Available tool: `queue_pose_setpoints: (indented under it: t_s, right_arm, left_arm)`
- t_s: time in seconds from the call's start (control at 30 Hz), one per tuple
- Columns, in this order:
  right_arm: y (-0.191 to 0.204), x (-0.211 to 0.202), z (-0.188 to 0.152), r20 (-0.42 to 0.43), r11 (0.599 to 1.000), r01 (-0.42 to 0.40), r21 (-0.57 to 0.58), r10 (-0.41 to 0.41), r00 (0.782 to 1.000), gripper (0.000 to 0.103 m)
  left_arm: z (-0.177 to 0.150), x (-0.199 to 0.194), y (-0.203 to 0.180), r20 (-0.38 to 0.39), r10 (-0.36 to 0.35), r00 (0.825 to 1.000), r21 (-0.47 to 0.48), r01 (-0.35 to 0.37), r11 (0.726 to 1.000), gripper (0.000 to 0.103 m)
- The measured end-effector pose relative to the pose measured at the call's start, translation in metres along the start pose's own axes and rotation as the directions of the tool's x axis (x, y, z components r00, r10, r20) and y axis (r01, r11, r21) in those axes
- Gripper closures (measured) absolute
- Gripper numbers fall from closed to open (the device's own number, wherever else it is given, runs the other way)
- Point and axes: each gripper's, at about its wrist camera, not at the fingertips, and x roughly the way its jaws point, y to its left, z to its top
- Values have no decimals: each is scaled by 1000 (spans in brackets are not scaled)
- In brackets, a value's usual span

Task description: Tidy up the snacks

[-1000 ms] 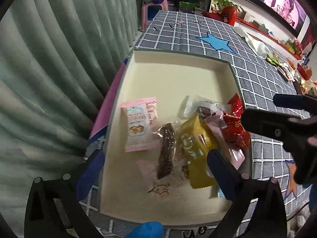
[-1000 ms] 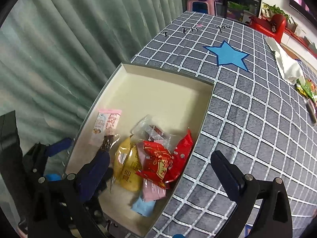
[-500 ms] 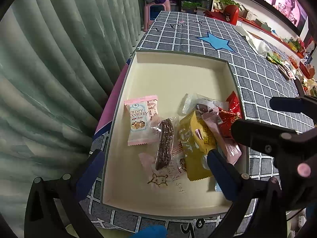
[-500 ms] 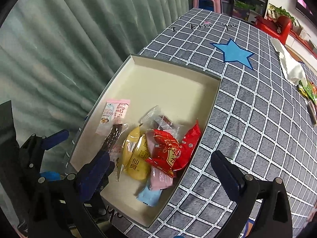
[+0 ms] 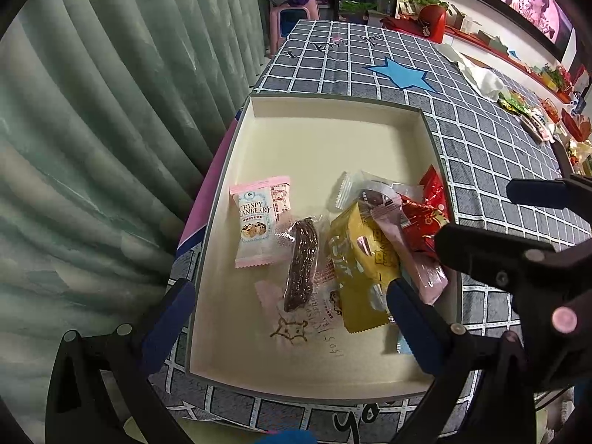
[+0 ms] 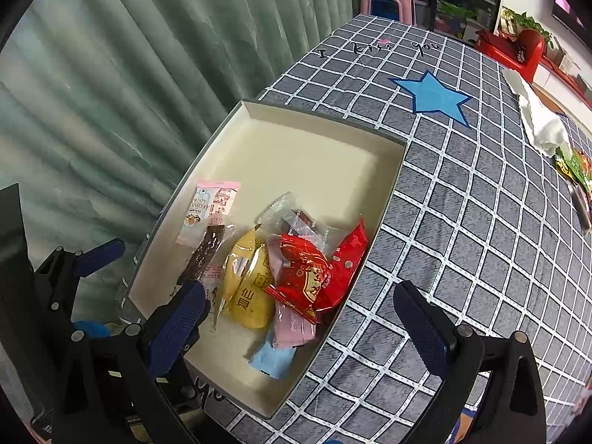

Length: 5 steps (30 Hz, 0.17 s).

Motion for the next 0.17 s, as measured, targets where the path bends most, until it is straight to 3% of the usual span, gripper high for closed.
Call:
queue_pose_setpoints:
  t_s: [0.17]
  right_arm:
    - [-2,-2,-2,4,1000,-8,0,8,1000,0]
  left_arm:
    - [-2,-7,-4,43,25,999,18,-26,999,0]
